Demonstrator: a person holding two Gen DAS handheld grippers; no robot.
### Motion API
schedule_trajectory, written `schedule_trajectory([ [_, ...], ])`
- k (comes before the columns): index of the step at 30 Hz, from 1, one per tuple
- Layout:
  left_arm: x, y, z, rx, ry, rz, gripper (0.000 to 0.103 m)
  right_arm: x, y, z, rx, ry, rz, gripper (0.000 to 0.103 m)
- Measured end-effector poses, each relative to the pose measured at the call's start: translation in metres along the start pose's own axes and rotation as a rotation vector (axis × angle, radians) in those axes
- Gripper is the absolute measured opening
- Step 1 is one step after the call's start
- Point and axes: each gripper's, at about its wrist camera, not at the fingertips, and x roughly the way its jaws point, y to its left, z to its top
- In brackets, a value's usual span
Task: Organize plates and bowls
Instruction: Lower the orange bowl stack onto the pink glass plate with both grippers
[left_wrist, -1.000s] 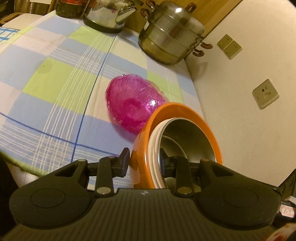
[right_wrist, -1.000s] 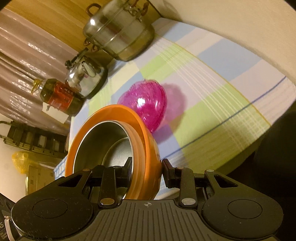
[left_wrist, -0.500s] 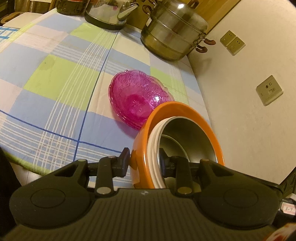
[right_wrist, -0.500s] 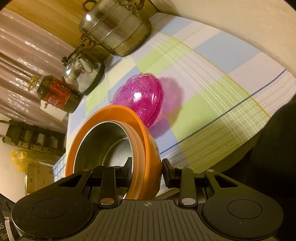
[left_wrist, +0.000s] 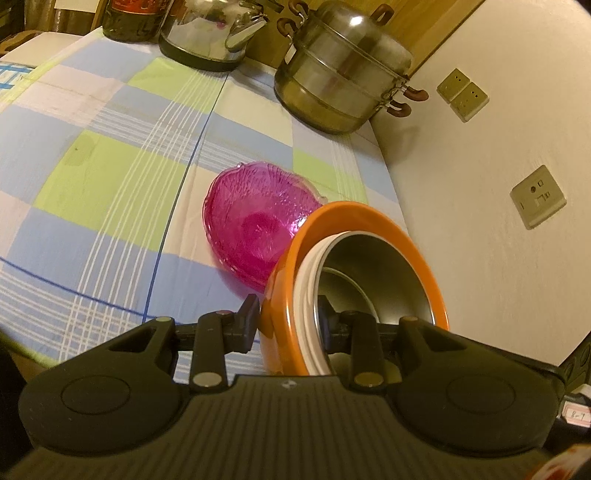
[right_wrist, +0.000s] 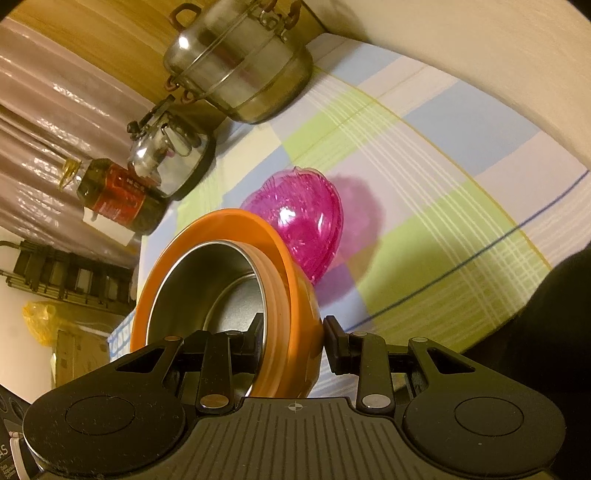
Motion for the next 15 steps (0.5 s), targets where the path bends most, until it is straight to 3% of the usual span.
schedule_trajectory([
  [15,0.029,0.003,0.032,-0.011,0.007,0.006,0.029,0.033,0.007,0.030,0.006,0.009,-0.006,0.033],
])
